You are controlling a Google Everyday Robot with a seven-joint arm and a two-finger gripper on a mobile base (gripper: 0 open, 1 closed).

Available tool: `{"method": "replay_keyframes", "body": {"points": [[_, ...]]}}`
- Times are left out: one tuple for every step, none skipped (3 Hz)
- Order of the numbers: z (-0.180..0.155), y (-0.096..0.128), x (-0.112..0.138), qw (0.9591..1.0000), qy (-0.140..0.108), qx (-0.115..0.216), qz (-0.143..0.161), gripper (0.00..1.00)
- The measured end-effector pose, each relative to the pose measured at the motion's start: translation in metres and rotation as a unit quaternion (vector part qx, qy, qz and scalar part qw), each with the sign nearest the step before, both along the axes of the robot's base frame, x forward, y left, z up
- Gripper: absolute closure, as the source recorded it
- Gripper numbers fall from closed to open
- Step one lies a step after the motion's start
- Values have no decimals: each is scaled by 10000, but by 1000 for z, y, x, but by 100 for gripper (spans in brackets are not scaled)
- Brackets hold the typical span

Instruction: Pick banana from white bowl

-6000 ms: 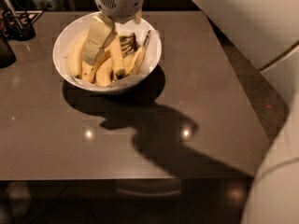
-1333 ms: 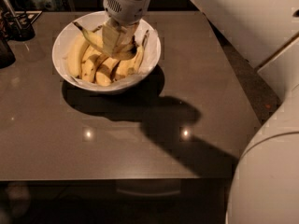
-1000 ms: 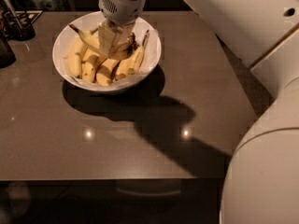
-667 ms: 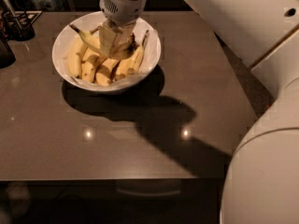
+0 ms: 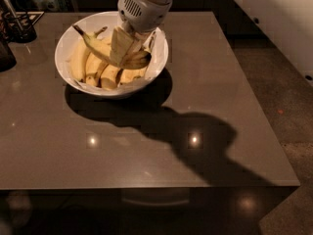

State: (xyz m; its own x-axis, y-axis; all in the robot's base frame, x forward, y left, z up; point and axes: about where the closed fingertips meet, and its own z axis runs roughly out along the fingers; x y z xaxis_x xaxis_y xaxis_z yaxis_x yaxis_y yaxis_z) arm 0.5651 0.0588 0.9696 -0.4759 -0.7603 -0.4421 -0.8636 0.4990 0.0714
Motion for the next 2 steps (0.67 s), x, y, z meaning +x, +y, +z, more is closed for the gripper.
{"method": "replay_keyframes", "body": {"points": [[7,-12,-22,9998,5,211,-27,100],[14,-24,-46,9996,-21,249,-136,100]]}}
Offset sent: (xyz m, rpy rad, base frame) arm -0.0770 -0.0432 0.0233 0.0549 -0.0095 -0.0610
